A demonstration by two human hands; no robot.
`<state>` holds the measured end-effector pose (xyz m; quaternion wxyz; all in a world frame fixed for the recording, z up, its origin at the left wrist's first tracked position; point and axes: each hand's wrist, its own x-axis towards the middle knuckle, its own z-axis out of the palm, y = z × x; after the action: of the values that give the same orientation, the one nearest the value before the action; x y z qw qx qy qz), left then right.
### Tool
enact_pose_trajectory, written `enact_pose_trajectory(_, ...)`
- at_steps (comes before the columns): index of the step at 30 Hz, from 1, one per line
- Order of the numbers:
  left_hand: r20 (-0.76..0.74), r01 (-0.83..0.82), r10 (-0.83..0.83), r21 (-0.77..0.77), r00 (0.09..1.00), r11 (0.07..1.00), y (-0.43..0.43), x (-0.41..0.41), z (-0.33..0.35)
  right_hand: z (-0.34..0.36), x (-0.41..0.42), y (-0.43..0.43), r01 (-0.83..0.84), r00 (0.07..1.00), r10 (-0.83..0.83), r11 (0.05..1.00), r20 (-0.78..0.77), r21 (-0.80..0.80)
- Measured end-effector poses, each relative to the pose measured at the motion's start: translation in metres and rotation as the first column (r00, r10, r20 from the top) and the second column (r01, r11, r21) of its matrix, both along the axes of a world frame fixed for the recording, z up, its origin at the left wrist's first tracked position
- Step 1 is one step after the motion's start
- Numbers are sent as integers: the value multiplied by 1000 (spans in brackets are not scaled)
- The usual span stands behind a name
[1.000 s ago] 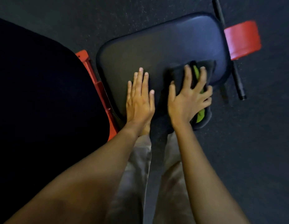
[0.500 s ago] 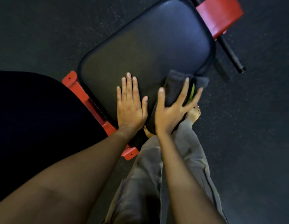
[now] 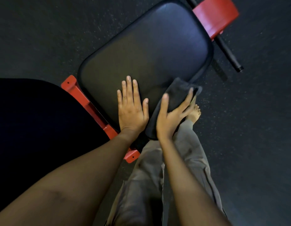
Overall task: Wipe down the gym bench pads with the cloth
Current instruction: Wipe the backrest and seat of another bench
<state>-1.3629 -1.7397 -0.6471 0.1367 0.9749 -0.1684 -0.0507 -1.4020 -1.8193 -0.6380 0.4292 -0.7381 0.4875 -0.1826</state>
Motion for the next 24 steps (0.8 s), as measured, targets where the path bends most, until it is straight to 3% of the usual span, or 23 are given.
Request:
enact_pose_trajectory(5,-6,-3,3,-1,1000,1000,0,0,0,-2,-18,13,-104,994,102,991,25,80)
enact_pose_trajectory(11,-9,-19,19,-6,1000,1000,-1,-2,1,-7,22,-52,45,999,-46,998,17,46)
enact_pose_trajectory(14,-3,-21,21,0,1000,1000,-1,-1,0,-2,12,-28,40,999,-39,999,-38,29)
enact_pose_trajectory(18,-2,-12,12,4,1000,1000,0,0,-1,2,-15,14,-32,999,31,998,9,53)
enact_pose_trajectory(24,-16,-17,17,-5,1000,1000,-1,-1,0,-4,-16,11,-58,998,57,997,25,53)
